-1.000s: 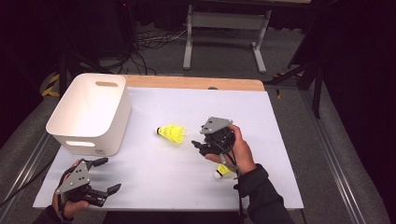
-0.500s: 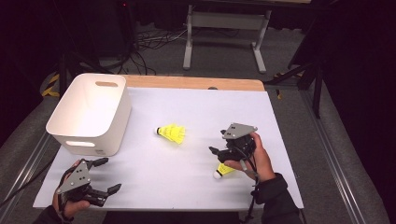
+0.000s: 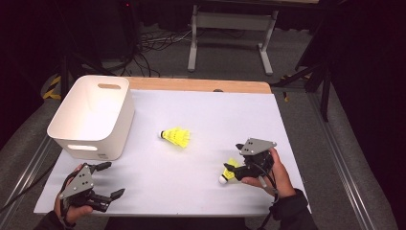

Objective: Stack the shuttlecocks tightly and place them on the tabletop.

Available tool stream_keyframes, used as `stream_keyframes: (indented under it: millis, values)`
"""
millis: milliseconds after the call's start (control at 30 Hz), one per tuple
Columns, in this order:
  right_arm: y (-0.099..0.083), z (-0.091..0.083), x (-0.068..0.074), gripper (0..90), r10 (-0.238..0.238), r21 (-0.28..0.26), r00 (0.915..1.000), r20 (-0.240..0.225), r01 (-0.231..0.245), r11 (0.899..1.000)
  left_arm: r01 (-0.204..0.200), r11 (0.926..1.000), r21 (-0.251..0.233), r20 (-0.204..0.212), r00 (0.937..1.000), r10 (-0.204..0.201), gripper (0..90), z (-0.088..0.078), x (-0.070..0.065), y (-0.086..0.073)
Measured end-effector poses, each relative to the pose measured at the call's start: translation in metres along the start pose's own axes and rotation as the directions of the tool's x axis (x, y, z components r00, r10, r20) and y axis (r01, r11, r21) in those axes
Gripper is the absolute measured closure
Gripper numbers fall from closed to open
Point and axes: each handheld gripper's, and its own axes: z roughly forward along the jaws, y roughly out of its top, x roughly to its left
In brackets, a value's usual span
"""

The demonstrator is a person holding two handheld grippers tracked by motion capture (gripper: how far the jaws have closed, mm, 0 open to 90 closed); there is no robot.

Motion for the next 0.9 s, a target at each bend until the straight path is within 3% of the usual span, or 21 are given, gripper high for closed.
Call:
stream_keyframes:
  millis: [300, 633, 900]
  values:
    - [-0.021, -0.007, 0.002, 23.4, 0.006, 0.027, 0.9996, -0.028, -0.005, 1.000, -0.002, 1.0000, -0.003, -0.003, 1.0000, 0.002, 3.5, -0.001, 0.000, 0.000]
    - [-0.042, -0.002, 0.005, 33.6, -0.013, 0.090, 0.9971, -0.075, 0.019, 0.996, -0.002, 1.0000, 0.000, -0.002, 1.0000, 0.002, 3.5, -0.001, 0.000, 0.000]
    - [-0.047, 0.004, 0.007, 44.2, -0.029, 0.118, 0.9932, -0.112, 0.042, 0.992, -0.003, 1.0000, 0.002, 0.001, 1.0000, 0.003, 3.5, 0.000, 0.000, 0.000]
